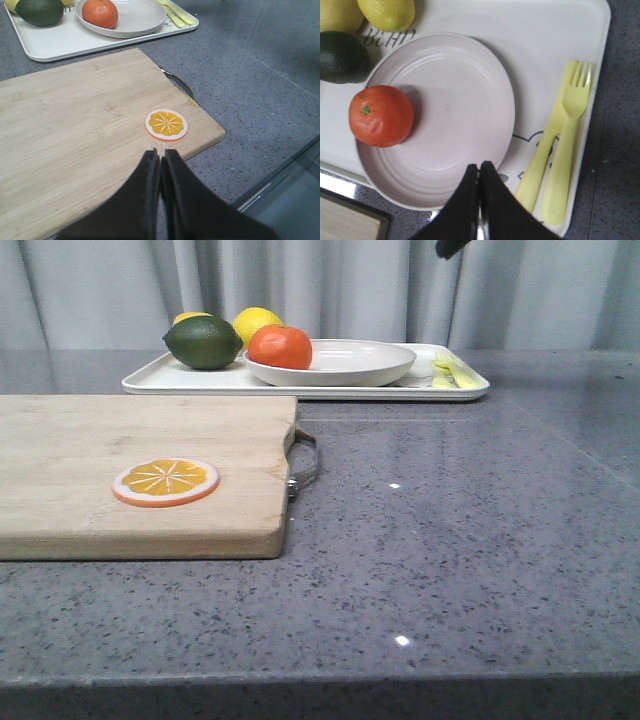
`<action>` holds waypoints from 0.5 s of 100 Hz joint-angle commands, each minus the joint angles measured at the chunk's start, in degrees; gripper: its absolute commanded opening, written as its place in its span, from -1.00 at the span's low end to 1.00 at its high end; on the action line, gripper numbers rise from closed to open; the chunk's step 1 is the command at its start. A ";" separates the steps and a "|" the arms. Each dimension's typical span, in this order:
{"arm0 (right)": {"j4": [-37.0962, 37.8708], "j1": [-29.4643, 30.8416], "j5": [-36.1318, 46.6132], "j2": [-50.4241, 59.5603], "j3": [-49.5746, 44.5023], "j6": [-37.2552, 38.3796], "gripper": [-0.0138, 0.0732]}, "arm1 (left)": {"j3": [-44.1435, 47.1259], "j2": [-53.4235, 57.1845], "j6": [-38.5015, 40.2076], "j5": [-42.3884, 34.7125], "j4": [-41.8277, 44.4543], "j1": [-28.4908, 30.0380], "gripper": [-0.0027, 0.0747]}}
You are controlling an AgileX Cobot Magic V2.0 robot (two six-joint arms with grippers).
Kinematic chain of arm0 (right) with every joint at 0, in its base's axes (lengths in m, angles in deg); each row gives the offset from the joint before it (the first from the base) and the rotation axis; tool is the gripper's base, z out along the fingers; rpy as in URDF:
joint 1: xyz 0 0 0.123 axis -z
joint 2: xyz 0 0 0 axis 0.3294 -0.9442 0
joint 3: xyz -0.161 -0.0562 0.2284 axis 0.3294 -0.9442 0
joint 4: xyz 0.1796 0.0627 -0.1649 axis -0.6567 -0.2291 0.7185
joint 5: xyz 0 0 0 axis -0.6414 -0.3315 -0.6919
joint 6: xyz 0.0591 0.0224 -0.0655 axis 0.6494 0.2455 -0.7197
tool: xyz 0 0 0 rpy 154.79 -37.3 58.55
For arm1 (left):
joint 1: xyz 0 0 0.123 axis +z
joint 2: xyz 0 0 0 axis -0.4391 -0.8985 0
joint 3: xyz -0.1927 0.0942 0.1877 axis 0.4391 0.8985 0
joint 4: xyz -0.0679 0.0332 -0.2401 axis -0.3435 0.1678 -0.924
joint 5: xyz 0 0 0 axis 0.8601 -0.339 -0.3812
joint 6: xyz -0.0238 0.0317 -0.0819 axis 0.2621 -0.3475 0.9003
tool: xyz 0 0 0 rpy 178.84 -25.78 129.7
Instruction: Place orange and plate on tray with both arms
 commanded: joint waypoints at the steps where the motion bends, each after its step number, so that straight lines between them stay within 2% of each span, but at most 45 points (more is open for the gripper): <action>1: 0.53 0.15 -4.84 7.19 -0.10 -0.57 -0.84 | -1.37 -0.41 0.49 -4.38 -0.60 0.04 -0.98; 19: 2.40 0.10 -4.84 14.43 -8.18 -1.20 -0.84 | -1.37 -0.41 0.49 -4.38 -0.60 0.04 -0.98; 33: 5.20 -0.57 -3.64 21.63 -19.02 -3.53 -0.84 | -1.37 -0.41 0.49 -4.38 -0.60 0.04 -0.98; 50: 6.70 -1.58 5.91 33.83 -35.81 -4.12 -0.84 | -1.37 -0.41 0.49 -4.38 -0.60 0.04 -0.98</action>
